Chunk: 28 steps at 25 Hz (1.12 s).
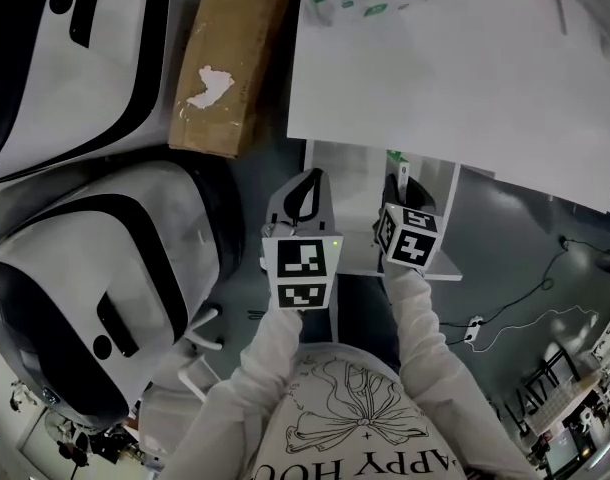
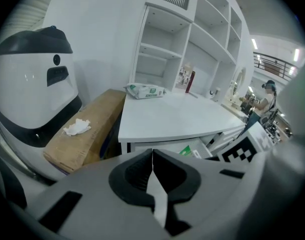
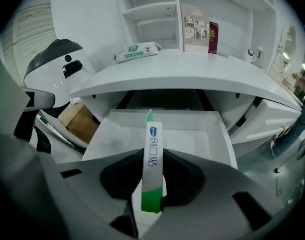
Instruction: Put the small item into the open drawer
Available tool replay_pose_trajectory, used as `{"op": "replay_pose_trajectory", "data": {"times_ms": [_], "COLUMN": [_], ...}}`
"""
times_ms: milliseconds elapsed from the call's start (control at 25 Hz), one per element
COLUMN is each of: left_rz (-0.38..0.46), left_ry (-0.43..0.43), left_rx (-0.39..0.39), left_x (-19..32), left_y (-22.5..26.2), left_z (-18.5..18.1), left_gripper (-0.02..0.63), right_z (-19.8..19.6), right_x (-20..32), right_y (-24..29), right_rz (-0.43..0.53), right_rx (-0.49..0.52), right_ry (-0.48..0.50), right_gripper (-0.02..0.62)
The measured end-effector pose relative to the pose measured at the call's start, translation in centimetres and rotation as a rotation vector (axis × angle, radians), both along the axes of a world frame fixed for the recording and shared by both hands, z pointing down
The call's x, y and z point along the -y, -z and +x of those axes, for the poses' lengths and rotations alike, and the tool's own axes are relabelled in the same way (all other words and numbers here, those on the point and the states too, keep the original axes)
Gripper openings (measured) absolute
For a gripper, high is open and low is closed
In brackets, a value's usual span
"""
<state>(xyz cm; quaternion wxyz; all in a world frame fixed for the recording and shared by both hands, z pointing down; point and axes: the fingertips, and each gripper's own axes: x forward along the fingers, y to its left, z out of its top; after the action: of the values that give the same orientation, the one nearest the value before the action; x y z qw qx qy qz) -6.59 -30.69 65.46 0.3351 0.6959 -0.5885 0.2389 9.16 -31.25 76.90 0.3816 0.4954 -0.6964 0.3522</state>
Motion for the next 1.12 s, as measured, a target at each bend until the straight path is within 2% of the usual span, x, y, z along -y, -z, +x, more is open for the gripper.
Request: {"op": "replay_pose_trajectory", "data": {"times_ms": [440,760,920,1120], "left_rz": [-0.041,-0.05,-0.039,-0.012], "left_ry": [0.013,0.023,0.017,0.013], "left_rx": [0.01,0.012,0.009,0.007], "left_x": [-0.7,-1.2,-1.3,-0.9], "left_y": [-1.9,-2.3,-2.0,-0.7], "left_z": [-0.3,-0.6,-0.5,-0.4], "left_gripper": [0.007,0.007,0.008,0.008], "right_z": [-0.3,-0.4,-0.7,-0.6], "right_x": [-0.4,-0.9,-0.9,0.2], "right_y": [-6.1,-7.7,-7.4,-4.8], "right_rz": [-0.103,-0.143,-0.132,-0.063], "right_rx": [-0.04,-0.032,-0.01,-0.006], "right_ry": [0.055,0.039,0.048,0.04], "right_gripper": [0.091,0.092,0.1,0.118]}}
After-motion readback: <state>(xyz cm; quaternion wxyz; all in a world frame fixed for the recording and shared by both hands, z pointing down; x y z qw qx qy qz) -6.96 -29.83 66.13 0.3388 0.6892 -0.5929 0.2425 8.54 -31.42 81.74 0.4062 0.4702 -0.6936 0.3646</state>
